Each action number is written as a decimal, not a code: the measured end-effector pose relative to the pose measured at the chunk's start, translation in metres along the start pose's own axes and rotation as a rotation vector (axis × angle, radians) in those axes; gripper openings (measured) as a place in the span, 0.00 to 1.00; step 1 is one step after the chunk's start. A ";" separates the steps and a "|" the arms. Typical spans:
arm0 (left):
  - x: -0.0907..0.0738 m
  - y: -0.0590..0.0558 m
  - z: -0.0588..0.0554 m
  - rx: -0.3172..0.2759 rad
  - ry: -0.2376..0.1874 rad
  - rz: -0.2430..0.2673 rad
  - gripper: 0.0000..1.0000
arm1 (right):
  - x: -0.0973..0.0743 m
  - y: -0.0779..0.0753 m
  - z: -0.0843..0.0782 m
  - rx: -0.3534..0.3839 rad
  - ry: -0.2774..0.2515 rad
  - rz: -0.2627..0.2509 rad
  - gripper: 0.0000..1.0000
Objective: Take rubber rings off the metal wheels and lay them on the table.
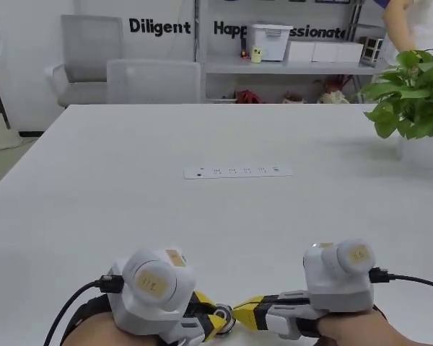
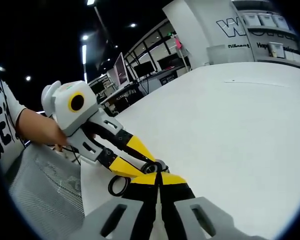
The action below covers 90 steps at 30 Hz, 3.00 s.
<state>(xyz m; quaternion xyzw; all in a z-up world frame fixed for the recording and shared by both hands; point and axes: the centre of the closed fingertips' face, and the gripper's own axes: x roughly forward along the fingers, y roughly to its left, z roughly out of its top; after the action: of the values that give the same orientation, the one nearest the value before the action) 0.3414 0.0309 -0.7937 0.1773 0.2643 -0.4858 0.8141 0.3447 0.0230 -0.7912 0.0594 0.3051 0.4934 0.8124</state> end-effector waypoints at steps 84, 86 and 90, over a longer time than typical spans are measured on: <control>-0.068 -0.028 0.042 0.008 -0.158 -0.065 0.43 | -0.018 0.041 0.039 -0.084 -0.063 0.069 0.00; -0.072 -0.030 0.043 0.004 -0.164 -0.068 0.44 | -0.019 0.043 0.040 -0.085 -0.067 0.072 0.00; -0.078 -0.031 0.044 0.002 -0.175 -0.067 0.46 | -0.021 0.047 0.044 -0.086 -0.075 0.078 0.00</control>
<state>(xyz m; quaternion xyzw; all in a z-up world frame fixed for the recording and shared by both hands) 0.2947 0.0465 -0.7126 0.1260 0.1976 -0.5267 0.8171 0.3260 0.0381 -0.7279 0.0549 0.2504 0.5346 0.8053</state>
